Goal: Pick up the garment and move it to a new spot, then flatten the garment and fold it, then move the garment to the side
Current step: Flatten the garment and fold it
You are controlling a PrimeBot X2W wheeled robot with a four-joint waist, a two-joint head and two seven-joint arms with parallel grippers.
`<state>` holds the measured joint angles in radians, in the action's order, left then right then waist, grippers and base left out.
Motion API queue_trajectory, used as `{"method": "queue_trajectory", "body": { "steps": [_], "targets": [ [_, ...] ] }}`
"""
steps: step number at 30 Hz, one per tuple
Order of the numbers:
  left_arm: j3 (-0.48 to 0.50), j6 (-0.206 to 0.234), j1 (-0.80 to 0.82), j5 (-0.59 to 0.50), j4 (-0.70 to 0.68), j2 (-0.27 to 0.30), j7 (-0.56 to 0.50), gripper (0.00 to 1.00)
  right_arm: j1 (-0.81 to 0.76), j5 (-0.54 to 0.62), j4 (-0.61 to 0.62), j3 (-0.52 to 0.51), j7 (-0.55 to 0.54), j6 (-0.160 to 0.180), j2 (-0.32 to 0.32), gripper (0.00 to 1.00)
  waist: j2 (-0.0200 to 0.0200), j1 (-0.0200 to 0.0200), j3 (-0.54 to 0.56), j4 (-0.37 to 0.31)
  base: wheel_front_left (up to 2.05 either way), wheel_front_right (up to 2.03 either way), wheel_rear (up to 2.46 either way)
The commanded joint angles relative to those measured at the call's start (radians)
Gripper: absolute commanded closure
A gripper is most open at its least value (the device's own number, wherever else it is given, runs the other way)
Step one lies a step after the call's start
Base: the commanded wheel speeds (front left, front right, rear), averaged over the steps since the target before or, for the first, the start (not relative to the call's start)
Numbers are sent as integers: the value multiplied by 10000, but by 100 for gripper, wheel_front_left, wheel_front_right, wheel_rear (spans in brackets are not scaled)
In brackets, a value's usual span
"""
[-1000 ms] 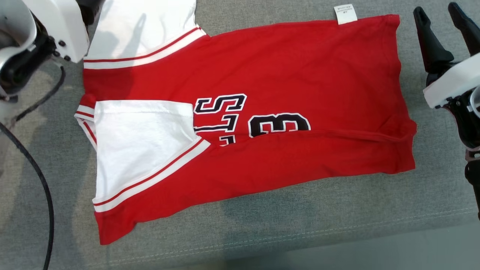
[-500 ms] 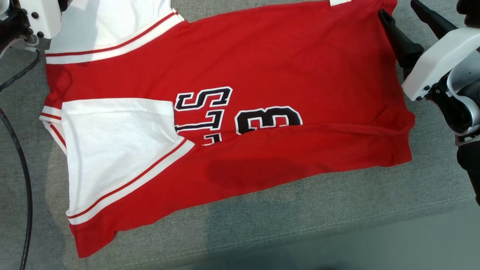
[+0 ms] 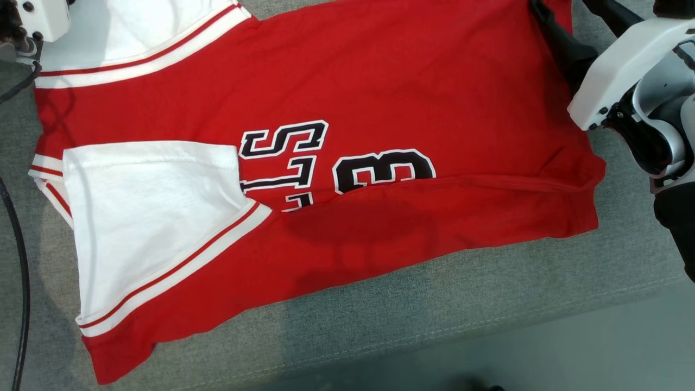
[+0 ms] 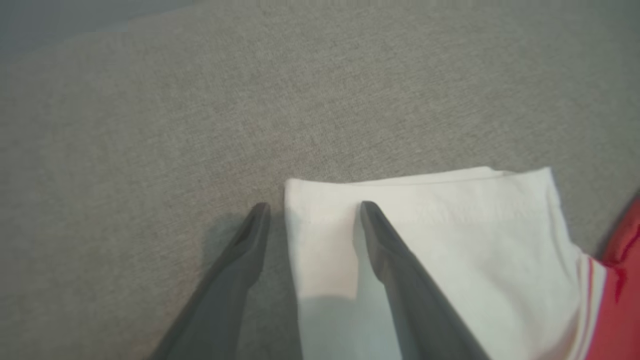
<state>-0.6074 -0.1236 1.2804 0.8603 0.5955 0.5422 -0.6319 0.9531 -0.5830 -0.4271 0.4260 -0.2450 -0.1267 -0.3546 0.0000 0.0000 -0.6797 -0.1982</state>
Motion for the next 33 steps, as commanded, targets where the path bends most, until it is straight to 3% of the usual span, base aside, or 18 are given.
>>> {"method": "queue_trajectory", "body": {
  "steps": [1,2,9,20,27,33],
  "targets": [
    [256,-70,427,90,-117,386,-43,100,-62,-67,179,85,97,-40,-143,96,0,0,-5,3,0,0,0],
    [219,-70,447,210,-117,348,-139,100,-20,-137,135,115,112,-40,-169,100,0,0,-2,6,0,0,0],
    [63,-70,483,959,-640,372,-165,100,13,-519,289,396,230,-40,-864,100,0,0,157,143,0,0,0],
    [-32,-70,426,1858,-1508,711,-132,100,43,-1506,1288,1497,-265,-40,-2593,100,0,0,497,531,0,0,0],
    [-187,-70,62,2795,-2912,1109,-161,100,70,-2018,2367,2570,-184,-40,-4365,100,0,0,747,989,0,0,0],
    [-288,-71,-542,3617,-4529,1636,3,100,-51,-1615,3161,3395,457,-40,-5808,100,0,0,824,1406,0,0,0]
  ]
}}
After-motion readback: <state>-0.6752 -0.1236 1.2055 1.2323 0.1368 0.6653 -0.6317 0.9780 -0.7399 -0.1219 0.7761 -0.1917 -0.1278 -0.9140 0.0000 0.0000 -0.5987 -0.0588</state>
